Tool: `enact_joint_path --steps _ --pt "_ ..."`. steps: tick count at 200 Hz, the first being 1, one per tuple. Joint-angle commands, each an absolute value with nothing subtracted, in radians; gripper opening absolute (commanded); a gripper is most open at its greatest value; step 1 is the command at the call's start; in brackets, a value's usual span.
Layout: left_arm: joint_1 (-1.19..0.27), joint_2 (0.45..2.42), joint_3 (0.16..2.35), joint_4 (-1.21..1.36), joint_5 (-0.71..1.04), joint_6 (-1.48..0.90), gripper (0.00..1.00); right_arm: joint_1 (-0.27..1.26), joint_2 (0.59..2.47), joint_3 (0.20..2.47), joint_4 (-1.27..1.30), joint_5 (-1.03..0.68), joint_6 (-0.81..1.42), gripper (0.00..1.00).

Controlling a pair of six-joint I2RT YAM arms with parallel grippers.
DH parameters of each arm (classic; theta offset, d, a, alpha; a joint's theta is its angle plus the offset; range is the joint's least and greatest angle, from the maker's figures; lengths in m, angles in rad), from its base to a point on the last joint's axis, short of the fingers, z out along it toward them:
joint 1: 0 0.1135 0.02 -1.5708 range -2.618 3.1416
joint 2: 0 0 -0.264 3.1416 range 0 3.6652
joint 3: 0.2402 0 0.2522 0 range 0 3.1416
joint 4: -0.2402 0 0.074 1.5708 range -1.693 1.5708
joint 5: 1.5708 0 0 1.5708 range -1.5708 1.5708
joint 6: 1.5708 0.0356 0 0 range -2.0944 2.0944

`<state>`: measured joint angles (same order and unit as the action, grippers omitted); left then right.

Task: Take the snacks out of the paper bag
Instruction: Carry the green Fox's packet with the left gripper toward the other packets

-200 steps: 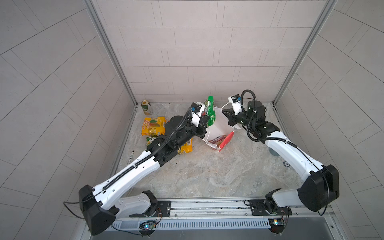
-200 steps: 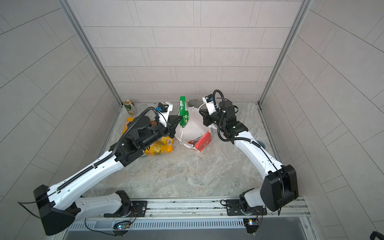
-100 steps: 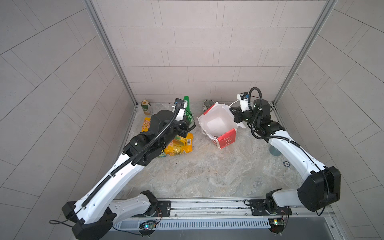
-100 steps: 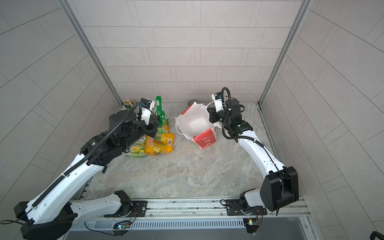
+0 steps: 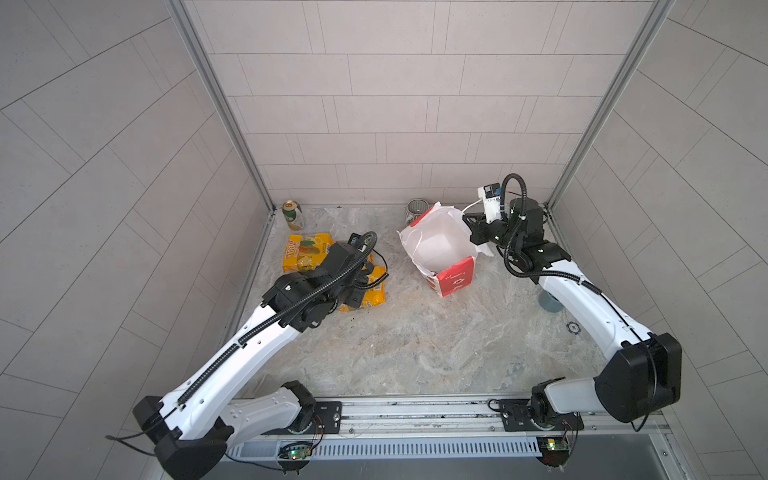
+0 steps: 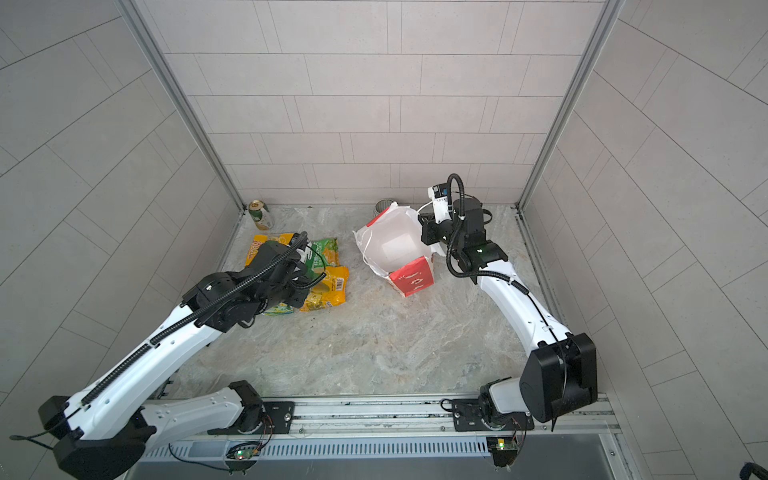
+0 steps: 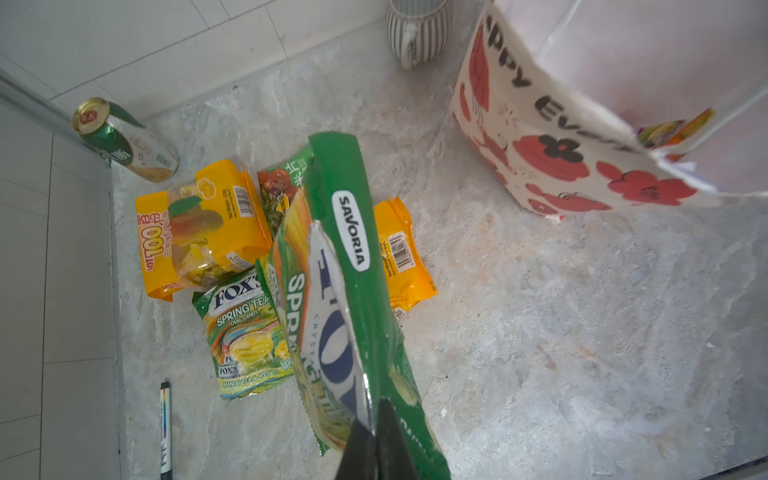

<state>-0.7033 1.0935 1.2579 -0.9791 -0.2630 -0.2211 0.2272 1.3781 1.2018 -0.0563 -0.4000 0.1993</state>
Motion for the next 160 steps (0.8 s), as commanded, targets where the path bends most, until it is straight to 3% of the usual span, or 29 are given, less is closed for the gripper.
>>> enact_joint_path --steps 1,79,160 --pt "-0.703 1.079 1.243 -0.928 -0.31 -0.225 0.0 0.216 1.349 1.216 -0.028 -0.39 0.22 0.01" --pt "-0.649 1.28 1.321 -0.646 -0.298 -0.172 0.0 0.19 1.315 1.211 -0.047 -0.346 0.274 0.01" --pt "-0.653 1.595 1.501 -0.591 -0.305 -0.226 0.0 0.159 1.318 1.202 -0.049 -0.313 0.331 0.01"
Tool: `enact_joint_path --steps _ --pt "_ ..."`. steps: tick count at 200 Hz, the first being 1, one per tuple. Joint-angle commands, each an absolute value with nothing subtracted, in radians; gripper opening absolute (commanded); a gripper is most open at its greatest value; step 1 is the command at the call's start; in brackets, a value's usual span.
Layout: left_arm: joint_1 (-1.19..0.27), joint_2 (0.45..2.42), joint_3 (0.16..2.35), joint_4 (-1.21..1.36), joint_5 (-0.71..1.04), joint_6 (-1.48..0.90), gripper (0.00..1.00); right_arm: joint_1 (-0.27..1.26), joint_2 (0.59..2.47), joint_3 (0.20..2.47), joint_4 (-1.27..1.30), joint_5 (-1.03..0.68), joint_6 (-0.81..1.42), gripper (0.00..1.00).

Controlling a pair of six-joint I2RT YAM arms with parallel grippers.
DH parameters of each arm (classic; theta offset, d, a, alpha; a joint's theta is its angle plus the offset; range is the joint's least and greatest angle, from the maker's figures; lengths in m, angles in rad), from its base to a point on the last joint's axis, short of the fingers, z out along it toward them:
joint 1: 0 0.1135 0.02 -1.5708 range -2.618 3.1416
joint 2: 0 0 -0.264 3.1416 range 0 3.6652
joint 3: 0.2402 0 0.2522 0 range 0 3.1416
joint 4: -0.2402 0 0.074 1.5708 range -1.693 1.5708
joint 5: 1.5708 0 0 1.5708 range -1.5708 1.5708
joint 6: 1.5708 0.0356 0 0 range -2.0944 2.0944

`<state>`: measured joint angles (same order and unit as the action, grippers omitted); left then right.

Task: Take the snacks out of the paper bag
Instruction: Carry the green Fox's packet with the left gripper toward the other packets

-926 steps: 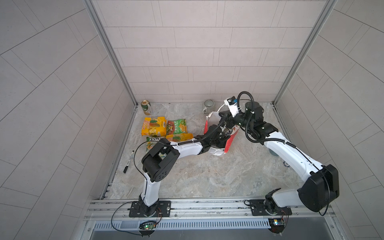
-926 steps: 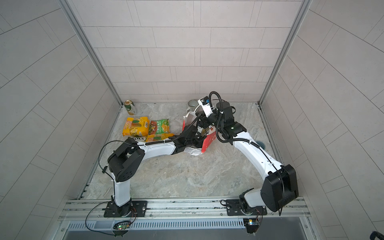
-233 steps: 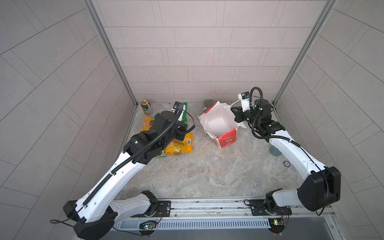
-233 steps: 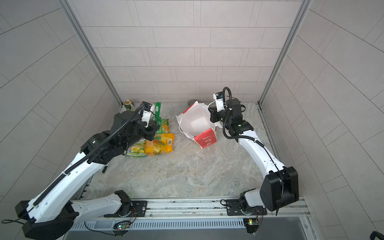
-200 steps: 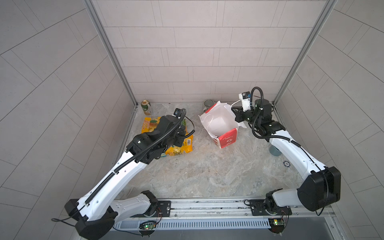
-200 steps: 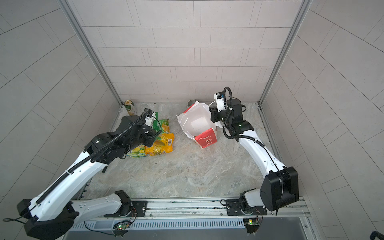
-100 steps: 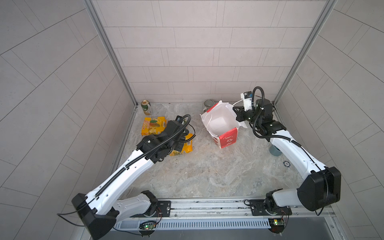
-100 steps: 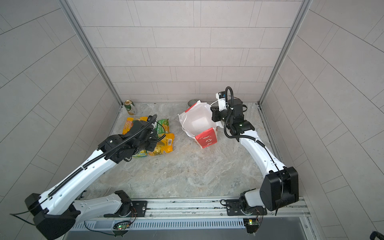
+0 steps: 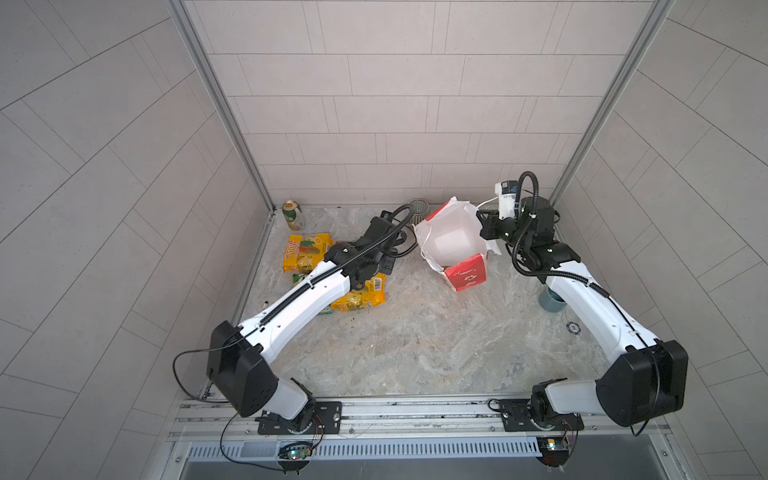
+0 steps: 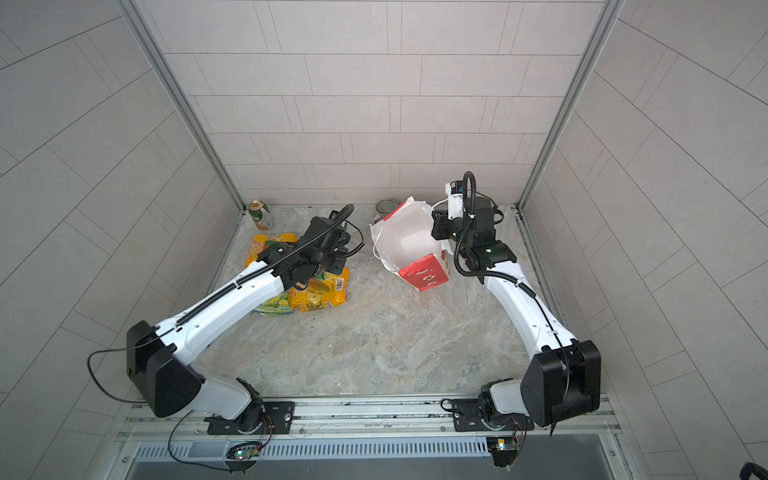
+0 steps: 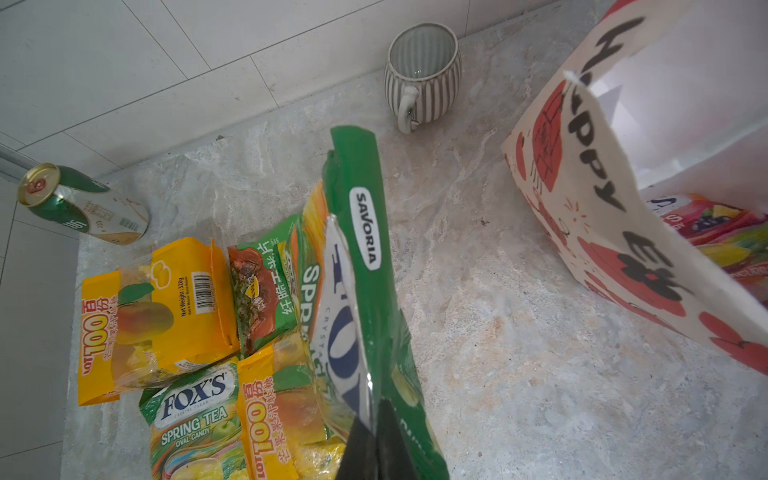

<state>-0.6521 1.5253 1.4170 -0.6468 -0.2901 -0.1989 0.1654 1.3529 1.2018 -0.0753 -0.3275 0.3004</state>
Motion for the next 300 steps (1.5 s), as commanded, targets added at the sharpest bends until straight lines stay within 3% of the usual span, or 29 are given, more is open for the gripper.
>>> enact_joint_path --steps 1,50,73,119,167,188,236,300 --pt "-0.653 1.601 1.504 -0.593 -0.305 -0.227 0.0 0.159 1.319 1.202 -0.05 -0.313 0.331 0.01" --pt "-0.66 1.834 1.669 -0.623 -0.285 -0.266 0.0 0.156 1.31 1.198 -0.05 -0.313 0.334 0.01" --pt "-0.666 1.91 1.799 -0.757 -0.236 -0.271 0.0 0.156 1.306 1.197 -0.049 -0.312 0.333 0.01" --pt "-0.693 1.729 1.676 -0.812 -0.29 -0.332 0.0 0.149 1.307 1.195 -0.048 -0.318 0.334 0.01" --pt "-0.713 1.393 1.438 -0.841 -0.347 -0.415 0.0 0.147 1.32 1.194 -0.041 -0.321 0.337 0.01" --pt "-0.712 1.303 1.376 -0.999 -0.421 -0.499 0.0 0.147 1.321 1.194 -0.039 -0.321 0.338 0.01" --pt "-0.711 1.241 1.241 -1.346 -0.453 -0.717 0.0 0.146 1.331 1.189 -0.024 -0.328 0.349 0.01" --pt "-0.7 1.334 1.109 -1.425 -0.459 -0.812 0.0 0.146 1.321 1.183 -0.02 -0.333 0.353 0.01"
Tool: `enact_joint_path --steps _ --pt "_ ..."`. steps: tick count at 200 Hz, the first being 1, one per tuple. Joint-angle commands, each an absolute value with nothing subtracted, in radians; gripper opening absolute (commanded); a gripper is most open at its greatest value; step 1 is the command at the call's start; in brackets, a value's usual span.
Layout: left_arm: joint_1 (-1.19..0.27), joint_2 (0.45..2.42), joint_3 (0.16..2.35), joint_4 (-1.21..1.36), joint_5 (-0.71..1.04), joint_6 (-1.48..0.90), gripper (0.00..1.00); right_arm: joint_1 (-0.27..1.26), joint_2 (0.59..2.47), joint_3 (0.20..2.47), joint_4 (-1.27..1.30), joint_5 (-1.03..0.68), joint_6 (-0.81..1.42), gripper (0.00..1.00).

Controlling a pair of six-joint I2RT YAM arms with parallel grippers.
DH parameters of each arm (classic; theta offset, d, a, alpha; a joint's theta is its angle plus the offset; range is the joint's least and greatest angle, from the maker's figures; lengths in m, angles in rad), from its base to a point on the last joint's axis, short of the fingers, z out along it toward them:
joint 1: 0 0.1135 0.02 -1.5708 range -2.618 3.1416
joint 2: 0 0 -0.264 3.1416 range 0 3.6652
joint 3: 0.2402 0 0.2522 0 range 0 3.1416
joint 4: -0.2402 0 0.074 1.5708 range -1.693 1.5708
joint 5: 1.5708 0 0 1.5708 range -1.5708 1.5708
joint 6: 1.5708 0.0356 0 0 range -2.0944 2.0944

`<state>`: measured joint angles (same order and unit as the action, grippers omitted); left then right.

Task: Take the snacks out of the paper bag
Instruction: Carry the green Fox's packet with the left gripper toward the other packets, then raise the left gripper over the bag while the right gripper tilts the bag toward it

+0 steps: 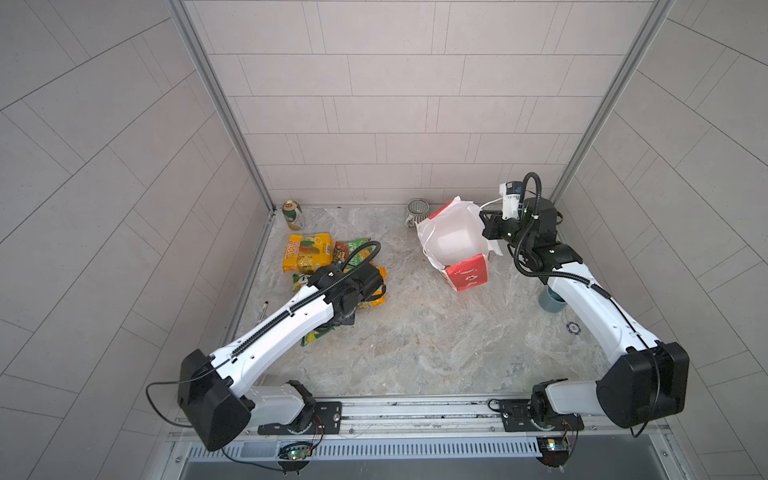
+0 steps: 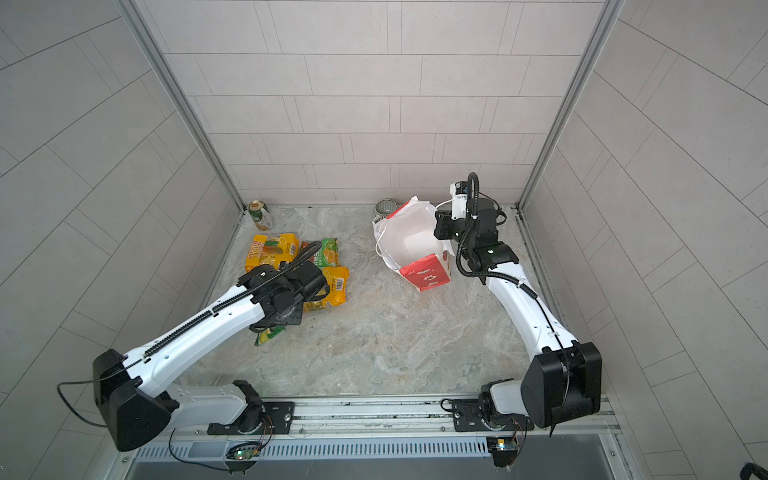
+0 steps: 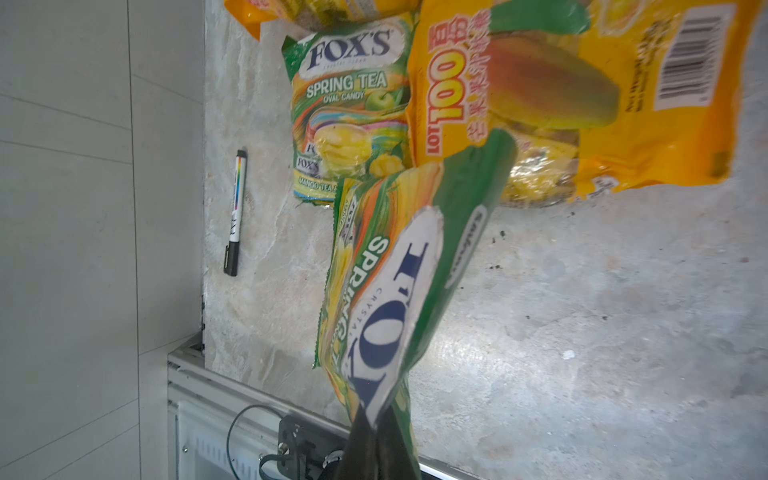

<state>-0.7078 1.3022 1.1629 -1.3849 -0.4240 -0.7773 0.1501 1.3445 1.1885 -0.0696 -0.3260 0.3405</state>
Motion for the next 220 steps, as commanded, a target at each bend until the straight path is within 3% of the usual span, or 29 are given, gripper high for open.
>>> enact_joint_path --steps 1,83,100,121,190,220 --pt "-0.7 1.336 1.105 -1.421 -0.46 -0.811 0.0 0.147 1.321 1.183 -0.019 -0.333 0.353 0.01" --pt "-0.683 1.4 0.985 -1.292 -0.412 -0.808 0.0 0.147 1.315 1.178 -0.012 -0.343 0.357 0.01" --pt "-0.683 1.397 0.977 -1.286 -0.399 -0.808 0.19 0.147 1.315 1.179 -0.01 -0.346 0.357 0.01" --pt "-0.681 1.362 0.997 -1.255 -0.376 -0.784 0.33 0.147 1.32 1.18 -0.009 -0.348 0.359 0.01" --pt "-0.683 1.324 1.167 -1.174 -0.196 -0.664 0.39 0.148 1.321 1.18 -0.007 -0.354 0.364 0.01" --pt "-0.684 1.269 1.277 -1.084 -0.198 -0.582 0.42 0.148 1.339 1.199 -0.021 -0.382 0.355 0.02"
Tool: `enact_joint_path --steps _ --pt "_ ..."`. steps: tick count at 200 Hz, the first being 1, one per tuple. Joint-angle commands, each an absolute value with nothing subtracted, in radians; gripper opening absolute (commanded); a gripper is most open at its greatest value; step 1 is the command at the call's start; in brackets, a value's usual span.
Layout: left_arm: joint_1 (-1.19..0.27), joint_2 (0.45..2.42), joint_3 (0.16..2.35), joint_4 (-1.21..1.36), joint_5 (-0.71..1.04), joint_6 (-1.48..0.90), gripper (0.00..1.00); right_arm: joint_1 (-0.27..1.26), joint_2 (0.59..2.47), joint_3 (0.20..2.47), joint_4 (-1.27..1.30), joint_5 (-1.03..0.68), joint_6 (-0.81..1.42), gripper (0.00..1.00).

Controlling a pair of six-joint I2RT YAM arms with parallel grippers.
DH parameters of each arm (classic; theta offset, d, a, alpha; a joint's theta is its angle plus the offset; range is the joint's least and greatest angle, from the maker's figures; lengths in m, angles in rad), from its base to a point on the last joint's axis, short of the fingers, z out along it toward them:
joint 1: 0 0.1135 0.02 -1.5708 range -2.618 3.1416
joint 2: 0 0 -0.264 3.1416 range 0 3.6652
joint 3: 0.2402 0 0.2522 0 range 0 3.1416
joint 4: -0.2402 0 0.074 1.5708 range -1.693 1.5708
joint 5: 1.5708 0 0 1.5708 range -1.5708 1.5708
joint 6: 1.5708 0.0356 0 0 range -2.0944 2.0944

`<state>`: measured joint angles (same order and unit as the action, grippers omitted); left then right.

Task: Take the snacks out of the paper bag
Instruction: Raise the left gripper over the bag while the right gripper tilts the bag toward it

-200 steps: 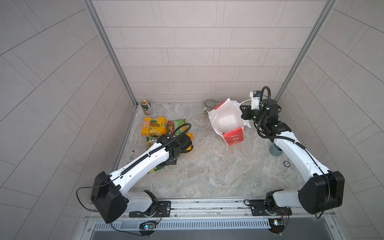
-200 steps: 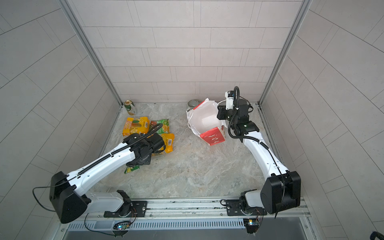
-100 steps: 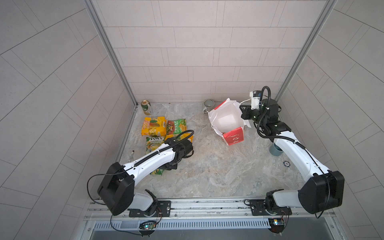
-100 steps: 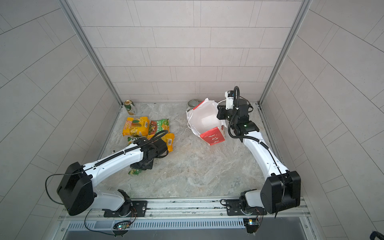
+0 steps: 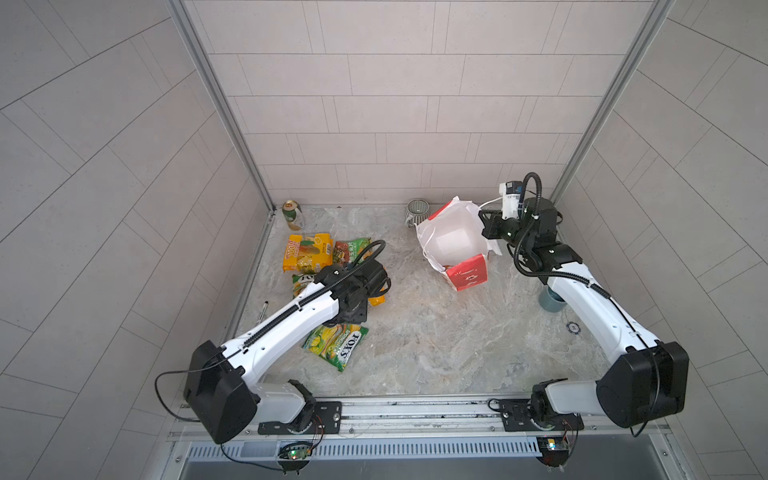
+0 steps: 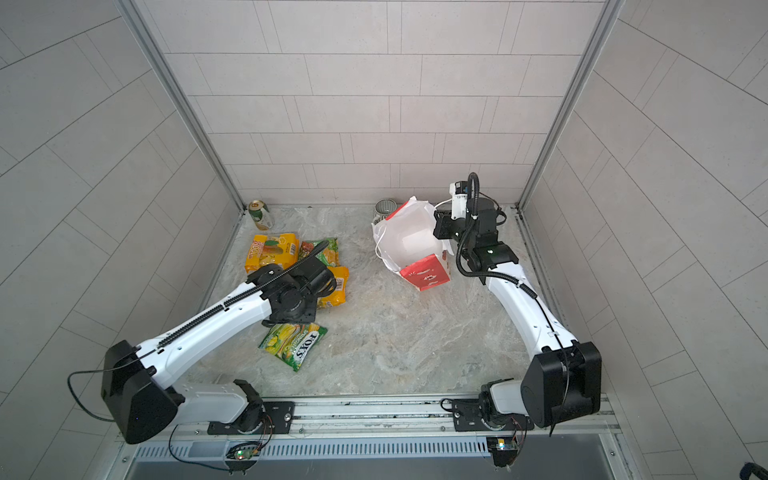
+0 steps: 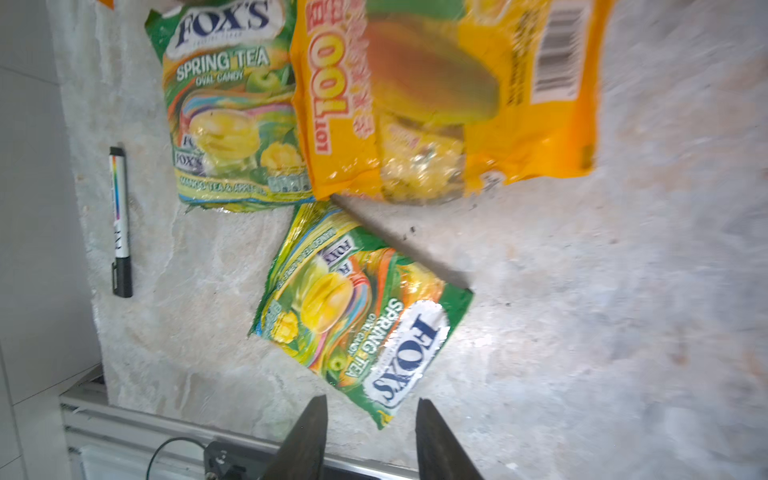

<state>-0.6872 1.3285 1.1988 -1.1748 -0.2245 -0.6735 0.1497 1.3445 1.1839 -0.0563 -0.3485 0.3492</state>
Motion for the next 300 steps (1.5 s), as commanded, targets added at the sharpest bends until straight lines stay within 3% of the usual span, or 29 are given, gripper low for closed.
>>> enact_joint_path --steps 1,22,53,97,141,164,231,300 --pt "-0.685 1.264 1.278 -1.074 -0.196 -0.576 0.42 0.148 1.34 1.2 -0.023 -0.386 0.354 0.02" --pt "-0.677 1.163 1.199 -0.756 -0.189 -0.475 0.57 0.167 1.368 1.228 -0.039 -0.45 0.325 0.02" --pt "-0.611 1.057 1.109 -0.339 -0.143 -0.402 0.64 0.24 1.397 1.318 -0.157 -0.506 0.195 0.02" --pt "-0.548 1.026 1.202 -0.349 -0.181 -0.289 0.66 0.38 1.446 1.395 -0.333 -0.539 -0.023 0.03" --pt "-0.552 1.023 1.121 -0.348 0.107 -0.209 0.61 0.561 1.446 1.35 -0.418 -0.467 -0.207 0.04" --pt "-0.572 1.014 1.047 -0.335 0.22 -0.199 0.58 0.593 1.416 1.283 -0.357 -0.485 -0.226 0.04" --pt "-0.698 0.952 0.813 -0.171 0.238 -0.158 0.56 0.598 1.292 1.044 -0.073 -0.616 -0.206 0.05" --pt "-0.699 0.898 0.787 -0.13 0.209 -0.114 0.54 0.601 1.305 1.077 -0.069 -0.572 -0.023 0.06"
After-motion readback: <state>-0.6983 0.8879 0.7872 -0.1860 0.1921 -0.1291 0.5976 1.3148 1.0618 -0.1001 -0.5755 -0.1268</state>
